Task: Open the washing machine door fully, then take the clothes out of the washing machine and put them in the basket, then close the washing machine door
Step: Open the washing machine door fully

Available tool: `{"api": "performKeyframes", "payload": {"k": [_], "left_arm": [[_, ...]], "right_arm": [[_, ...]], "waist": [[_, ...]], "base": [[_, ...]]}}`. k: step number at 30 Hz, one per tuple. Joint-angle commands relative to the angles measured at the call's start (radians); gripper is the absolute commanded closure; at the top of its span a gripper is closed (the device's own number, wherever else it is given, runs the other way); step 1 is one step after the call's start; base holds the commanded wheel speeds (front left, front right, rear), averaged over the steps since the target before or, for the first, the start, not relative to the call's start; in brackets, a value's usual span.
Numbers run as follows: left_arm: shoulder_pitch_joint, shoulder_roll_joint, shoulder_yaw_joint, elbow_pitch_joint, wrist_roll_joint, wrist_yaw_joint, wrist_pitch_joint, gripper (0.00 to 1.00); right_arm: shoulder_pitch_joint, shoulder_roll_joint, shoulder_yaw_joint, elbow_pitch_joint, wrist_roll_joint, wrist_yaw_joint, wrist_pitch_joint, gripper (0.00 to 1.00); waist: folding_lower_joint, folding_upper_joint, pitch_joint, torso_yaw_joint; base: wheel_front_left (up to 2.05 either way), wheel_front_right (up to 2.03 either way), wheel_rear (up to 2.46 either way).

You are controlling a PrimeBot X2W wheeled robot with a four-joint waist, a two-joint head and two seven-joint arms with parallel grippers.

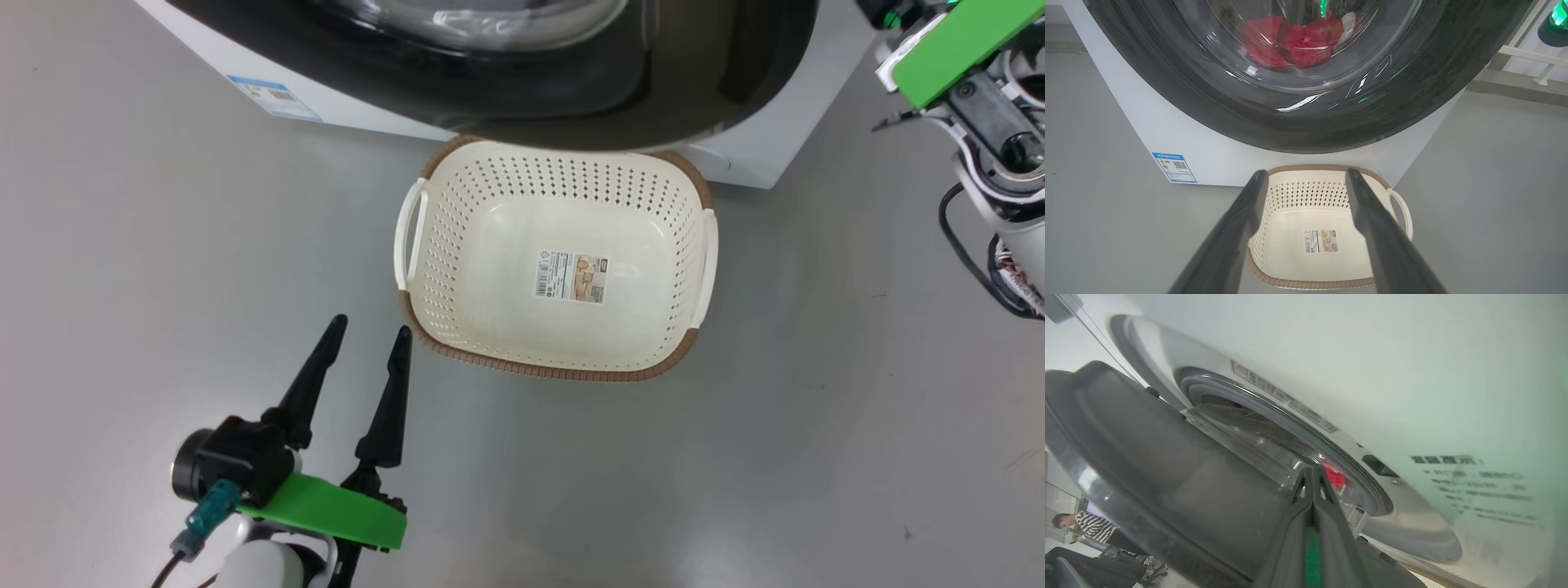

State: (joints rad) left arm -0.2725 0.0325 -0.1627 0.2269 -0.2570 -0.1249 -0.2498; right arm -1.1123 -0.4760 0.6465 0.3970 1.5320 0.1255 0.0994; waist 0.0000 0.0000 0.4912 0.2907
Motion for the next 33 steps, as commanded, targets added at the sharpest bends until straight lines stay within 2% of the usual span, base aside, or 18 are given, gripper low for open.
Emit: {"api": "performKeyframes", "payload": {"k": [1,17,33], "left_arm": [[-0.015,0.018,0.034,-0.017,-0.003,-0.006,-0.012,0.00],[0.032,0.018,0.055,-0.015,0.022,-0.006,-0.012,0.00],[0.063,0.018,0.069,-0.022,0.028,-0.006,-0.012,0.00]], "right_arm": [[0.026,0.026,0.029,-0.036,0.016,0.005,0.023,1.00],[0.152,0.043,0.111,-0.111,0.033,0.005,0.056,1.00],[0.225,0.058,0.156,-0.183,0.035,0.005,0.061,1.00]], "waist": [[0.0000,0.0000,-0.011,-0.003],[0.0000,0.0000,-0.119,-0.037],[0.0000,0.0000,-0.156,-0.052]], "base": [[0.00,0.00,0.00],[0.00,0.00,0.00],[0.00,0.00,0.00]]}}
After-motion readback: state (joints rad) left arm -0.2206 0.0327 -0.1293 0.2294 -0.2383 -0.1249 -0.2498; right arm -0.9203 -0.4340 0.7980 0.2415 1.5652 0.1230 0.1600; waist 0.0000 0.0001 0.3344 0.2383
